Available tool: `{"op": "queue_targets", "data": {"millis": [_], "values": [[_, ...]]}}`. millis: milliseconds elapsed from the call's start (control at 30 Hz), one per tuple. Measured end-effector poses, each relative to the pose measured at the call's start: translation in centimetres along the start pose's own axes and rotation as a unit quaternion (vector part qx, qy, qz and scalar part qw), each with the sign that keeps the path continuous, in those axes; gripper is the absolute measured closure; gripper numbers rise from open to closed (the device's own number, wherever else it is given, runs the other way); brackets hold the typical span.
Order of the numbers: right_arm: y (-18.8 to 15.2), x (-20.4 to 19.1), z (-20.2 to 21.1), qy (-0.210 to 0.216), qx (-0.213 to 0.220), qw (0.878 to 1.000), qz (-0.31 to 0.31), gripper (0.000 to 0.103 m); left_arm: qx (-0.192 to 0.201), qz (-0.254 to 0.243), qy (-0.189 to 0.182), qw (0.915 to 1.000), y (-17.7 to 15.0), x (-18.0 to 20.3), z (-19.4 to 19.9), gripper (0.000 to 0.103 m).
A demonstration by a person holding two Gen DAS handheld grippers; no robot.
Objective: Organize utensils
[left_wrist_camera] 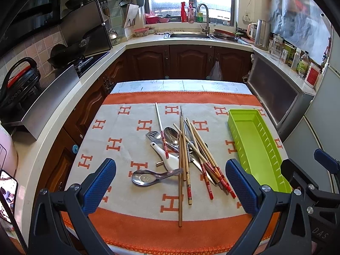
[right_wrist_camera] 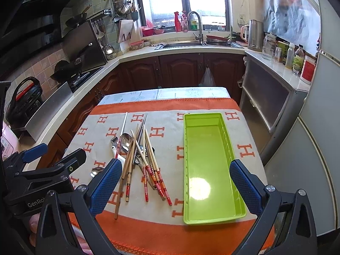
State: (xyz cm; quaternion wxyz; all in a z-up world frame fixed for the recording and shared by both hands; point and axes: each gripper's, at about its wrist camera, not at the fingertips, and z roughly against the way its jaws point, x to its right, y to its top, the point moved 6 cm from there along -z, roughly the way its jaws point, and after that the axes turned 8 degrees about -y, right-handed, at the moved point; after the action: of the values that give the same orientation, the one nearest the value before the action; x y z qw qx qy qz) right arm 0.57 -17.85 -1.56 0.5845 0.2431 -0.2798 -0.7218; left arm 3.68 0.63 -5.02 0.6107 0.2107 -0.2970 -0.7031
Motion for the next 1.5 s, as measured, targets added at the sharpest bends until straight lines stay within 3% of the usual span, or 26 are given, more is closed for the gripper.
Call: {"op": "queue_targets", "data": {"millis": [1067,1500], "values": [[-1.1,-0.5,0.9,-0.004,-0.004,1.000,-0.003,0.001,-0.005,0.003,-0.008,1.0000,-0.7,-0.5,0.5,0.001],[-1.2,-0.8,1.2,-0.005,-0.006,1.000,-0.003,0.001,0.030,0.004,-0.027,0.9992,-0.2,-1.0,2.1,0.001]]}}
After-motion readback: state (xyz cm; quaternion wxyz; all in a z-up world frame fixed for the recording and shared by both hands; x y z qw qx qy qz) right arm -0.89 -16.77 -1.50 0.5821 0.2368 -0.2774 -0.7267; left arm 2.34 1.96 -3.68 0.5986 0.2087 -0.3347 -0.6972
